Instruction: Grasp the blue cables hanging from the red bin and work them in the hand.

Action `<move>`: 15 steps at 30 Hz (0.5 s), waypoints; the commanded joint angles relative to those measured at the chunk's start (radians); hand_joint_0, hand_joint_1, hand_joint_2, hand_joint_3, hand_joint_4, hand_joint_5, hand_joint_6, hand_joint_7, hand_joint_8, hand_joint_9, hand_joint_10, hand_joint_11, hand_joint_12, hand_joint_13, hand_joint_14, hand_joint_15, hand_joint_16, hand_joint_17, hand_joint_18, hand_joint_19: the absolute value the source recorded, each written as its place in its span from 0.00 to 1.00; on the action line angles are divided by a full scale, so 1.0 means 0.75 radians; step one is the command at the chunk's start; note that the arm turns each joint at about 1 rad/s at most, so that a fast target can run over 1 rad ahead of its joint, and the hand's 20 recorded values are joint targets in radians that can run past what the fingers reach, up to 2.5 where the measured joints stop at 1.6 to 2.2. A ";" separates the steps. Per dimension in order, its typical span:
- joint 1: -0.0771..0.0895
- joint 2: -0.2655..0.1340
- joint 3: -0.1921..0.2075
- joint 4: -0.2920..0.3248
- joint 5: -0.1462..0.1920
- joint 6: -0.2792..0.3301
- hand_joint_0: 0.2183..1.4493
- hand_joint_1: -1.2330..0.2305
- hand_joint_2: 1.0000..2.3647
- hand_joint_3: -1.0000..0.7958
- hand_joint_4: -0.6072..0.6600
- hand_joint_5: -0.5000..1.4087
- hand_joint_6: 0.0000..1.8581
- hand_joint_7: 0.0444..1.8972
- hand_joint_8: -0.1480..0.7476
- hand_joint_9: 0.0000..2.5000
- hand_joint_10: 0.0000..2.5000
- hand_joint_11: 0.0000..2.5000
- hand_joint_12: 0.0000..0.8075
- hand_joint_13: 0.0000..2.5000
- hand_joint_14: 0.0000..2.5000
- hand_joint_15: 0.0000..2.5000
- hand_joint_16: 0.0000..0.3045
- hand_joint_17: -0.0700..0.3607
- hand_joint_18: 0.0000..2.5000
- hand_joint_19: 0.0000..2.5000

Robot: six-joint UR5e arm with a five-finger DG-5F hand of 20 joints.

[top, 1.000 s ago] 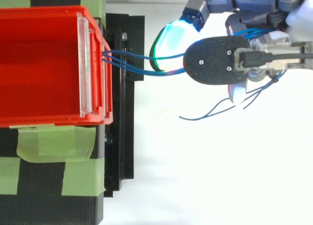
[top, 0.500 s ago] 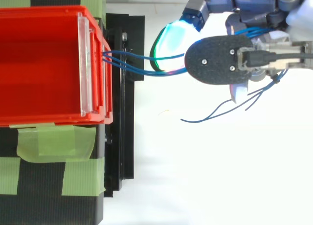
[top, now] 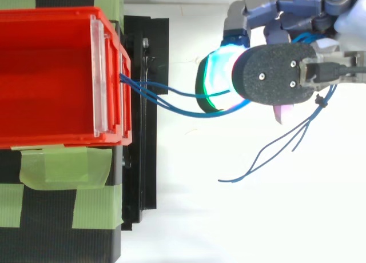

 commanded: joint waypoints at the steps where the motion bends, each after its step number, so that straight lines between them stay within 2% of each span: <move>1: 0.002 0.000 0.001 0.001 0.000 -0.002 0.55 0.37 0.01 0.15 0.65 0.43 0.41 0.62 0.66 0.30 1.00 1.00 0.59 0.39 1.00 0.73 0.16 0.42 0.55 0.32; 7: 0.002 0.000 0.001 0.001 0.000 -0.002 0.55 0.37 0.01 0.22 0.64 0.43 0.41 0.62 0.66 0.30 1.00 1.00 0.60 0.39 1.00 0.74 0.16 0.42 0.55 0.32; 15: 0.002 0.000 -0.001 0.003 0.000 -0.004 0.53 0.37 0.02 0.36 0.61 0.42 0.48 0.63 0.67 0.30 1.00 1.00 0.62 0.39 1.00 0.74 0.16 0.42 0.55 0.32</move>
